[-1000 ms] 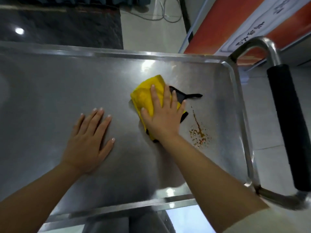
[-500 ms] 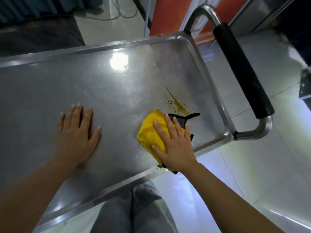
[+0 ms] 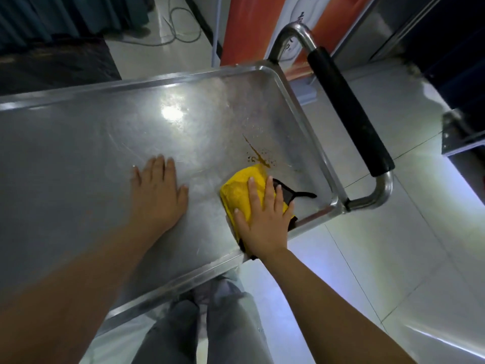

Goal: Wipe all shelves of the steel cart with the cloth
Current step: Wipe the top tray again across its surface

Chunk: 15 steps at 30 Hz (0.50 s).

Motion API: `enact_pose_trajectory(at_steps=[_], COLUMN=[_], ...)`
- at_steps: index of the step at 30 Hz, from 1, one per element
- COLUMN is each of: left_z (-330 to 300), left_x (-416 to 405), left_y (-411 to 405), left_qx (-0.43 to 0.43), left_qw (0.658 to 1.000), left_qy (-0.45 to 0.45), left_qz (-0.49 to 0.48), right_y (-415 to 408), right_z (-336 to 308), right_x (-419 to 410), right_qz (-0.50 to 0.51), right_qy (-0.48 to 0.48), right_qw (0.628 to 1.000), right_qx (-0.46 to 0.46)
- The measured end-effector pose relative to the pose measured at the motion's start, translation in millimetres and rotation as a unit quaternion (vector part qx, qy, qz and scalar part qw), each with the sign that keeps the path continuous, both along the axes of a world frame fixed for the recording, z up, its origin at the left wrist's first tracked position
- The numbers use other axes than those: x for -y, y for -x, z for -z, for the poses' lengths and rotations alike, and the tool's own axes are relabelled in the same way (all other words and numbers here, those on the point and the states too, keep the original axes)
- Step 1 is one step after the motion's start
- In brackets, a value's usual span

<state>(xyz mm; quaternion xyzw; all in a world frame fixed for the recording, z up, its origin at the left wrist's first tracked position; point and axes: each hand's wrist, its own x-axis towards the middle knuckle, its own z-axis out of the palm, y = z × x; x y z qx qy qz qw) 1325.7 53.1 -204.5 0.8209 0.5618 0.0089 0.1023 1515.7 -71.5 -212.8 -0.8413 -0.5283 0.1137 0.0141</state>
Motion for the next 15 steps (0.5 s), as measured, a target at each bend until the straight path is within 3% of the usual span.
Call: enact_pose_trajectory(at_steps=[4,8,15], left_z=[3,13,20], left_x=[-14,-12,-9], left_y=[-34,-45,-46], left_qx=[0.012,0.027,0.060], left_qw=[1.000,0.999,0.995], left_qy=[0.006,-0.018,-0.061], left_qz=[-0.001,-0.035,-0.049], right_y=[-43,-86,-110], right_z=[-6,-6,3], right_x=[-3,-28,-110], right_qz=[-0.146,-0.305,-0.306], right_qy=[-0.002,-0.021,-0.031], right_qw=[0.989,0.952,0.951], right_qx=[0.003,0.005,0.006])
